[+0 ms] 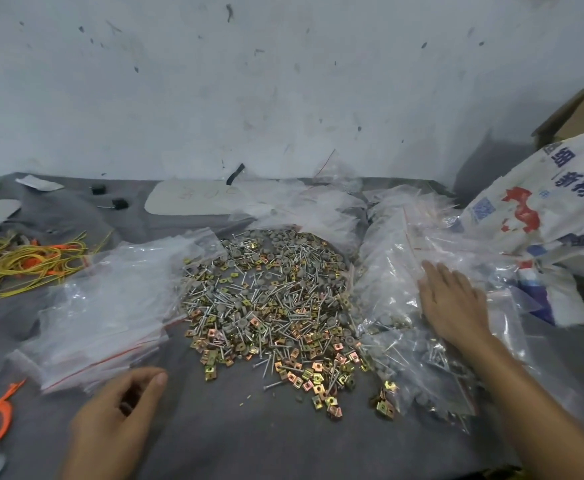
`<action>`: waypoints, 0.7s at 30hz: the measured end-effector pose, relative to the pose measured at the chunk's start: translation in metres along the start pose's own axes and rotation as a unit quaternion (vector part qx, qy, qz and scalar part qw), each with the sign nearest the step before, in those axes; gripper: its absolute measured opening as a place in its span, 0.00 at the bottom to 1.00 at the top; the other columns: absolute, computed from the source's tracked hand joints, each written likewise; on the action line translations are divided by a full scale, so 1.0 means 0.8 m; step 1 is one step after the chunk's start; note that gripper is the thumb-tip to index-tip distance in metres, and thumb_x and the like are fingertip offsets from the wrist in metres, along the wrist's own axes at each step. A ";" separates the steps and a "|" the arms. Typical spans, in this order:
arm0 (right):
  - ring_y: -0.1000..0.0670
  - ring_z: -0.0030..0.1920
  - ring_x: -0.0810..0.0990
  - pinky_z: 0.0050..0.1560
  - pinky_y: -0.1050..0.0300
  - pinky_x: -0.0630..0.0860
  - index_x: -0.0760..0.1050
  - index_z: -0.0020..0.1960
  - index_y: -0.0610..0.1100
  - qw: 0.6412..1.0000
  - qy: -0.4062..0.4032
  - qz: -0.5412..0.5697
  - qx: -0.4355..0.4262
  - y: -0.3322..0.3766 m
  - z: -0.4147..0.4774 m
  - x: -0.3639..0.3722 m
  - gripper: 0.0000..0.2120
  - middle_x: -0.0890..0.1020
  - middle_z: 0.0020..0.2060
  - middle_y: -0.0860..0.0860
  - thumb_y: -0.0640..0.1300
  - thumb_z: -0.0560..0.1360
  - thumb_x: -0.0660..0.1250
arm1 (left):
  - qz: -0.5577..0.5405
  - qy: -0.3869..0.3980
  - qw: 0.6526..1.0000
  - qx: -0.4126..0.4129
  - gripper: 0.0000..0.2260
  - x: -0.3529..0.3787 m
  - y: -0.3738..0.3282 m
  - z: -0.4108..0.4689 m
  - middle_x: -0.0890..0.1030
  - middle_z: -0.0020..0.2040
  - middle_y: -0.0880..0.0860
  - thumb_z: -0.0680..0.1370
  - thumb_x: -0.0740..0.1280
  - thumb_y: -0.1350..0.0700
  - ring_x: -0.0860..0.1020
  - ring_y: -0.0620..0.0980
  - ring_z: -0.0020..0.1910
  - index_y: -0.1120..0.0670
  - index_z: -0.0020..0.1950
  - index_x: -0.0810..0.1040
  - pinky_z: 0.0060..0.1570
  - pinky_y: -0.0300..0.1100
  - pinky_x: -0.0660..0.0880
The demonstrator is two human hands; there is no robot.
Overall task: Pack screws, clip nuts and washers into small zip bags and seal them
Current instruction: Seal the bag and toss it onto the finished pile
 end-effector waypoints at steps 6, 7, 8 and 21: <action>0.42 0.75 0.64 0.72 0.37 0.63 0.58 0.80 0.53 0.999 0.036 -0.025 -0.007 0.004 0.015 0.009 0.26 0.65 0.78 0.49 0.55 0.82 0.51 | 0.133 -0.023 0.986 0.100 0.08 -0.011 -0.022 0.038 0.84 0.41 0.46 0.75 0.73 0.63 0.81 0.47 0.43 0.49 0.45 0.83 0.47 0.48 0.77; 0.41 0.74 0.66 0.71 0.37 0.64 0.61 0.79 0.52 1.000 0.025 -0.002 -0.009 0.005 0.013 0.007 0.26 0.68 0.76 0.47 0.54 0.82 0.53 | 0.170 -0.029 0.978 0.115 0.06 -0.011 -0.024 0.047 0.84 0.45 0.51 0.75 0.73 0.64 0.81 0.54 0.47 0.54 0.48 0.84 0.51 0.53 0.77; 0.39 0.71 0.70 0.69 0.36 0.65 0.65 0.77 0.50 0.999 0.005 0.034 -0.008 0.004 0.010 0.003 0.25 0.72 0.74 0.45 0.54 0.82 0.54 | 0.216 -0.031 0.969 0.119 0.07 -0.011 -0.022 0.057 0.84 0.49 0.55 0.75 0.72 0.65 0.80 0.59 0.51 0.57 0.51 0.84 0.55 0.55 0.75; 0.66 0.49 0.78 0.47 0.64 0.75 0.80 0.53 0.55 0.911 -0.052 0.365 -0.186 0.190 -0.210 -0.036 0.05 0.80 0.47 0.66 0.50 0.80 0.66 | 0.412 0.049 0.908 0.047 0.11 0.002 0.004 0.112 0.82 0.59 0.48 0.82 0.62 0.50 0.75 0.54 0.61 0.44 0.62 0.79 0.58 0.50 0.64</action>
Point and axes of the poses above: each hand's wrist, its own z-axis towards the middle knuckle, its own x-axis out of the palm, y = z × x, the point moved 6 cm from there along z, towards the middle knuckle
